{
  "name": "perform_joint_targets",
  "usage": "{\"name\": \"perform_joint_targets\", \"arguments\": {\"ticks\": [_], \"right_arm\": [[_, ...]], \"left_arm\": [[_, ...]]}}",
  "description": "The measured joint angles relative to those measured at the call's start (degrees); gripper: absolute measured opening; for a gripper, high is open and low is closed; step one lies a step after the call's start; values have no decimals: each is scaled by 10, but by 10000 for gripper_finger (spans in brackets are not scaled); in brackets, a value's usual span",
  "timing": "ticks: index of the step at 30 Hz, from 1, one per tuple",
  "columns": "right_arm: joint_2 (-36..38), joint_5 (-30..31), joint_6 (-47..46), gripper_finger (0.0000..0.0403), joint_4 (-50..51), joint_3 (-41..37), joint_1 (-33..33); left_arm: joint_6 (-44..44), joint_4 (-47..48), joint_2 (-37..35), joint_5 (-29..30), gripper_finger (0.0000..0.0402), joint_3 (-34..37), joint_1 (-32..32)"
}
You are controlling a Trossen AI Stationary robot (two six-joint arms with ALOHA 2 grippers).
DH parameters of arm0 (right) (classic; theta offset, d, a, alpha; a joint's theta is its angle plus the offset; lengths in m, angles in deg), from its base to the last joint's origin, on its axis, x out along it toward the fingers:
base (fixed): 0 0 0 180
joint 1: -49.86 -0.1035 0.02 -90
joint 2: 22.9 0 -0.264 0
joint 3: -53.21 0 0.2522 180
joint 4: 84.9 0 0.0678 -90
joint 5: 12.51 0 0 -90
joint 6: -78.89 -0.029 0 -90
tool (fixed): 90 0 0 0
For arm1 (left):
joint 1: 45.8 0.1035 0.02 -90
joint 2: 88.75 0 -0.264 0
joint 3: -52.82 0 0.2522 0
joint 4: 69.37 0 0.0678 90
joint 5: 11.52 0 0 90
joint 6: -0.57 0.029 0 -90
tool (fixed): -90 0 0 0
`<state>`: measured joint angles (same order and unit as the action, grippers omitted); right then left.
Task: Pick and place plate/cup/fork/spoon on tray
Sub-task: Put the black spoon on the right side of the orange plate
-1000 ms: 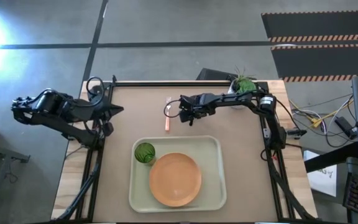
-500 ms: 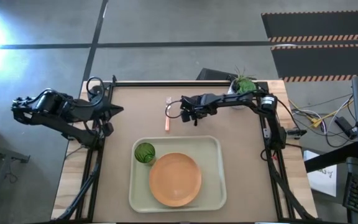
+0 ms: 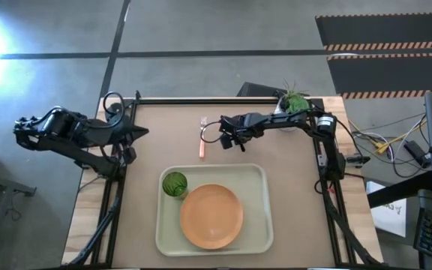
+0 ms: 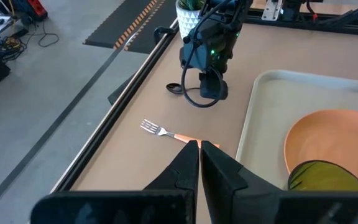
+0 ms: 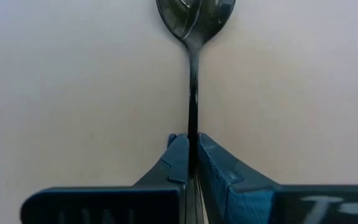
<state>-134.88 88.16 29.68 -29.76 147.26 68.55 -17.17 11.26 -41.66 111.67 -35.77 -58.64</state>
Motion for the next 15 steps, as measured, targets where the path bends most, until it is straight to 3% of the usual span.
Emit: {"name": "perform_joint_targets", "arguments": {"ticks": [15], "right_arm": [[123,28,-17,9,51,3,-37]], "left_arm": [[0,0,0,0,0,0,0]]}}
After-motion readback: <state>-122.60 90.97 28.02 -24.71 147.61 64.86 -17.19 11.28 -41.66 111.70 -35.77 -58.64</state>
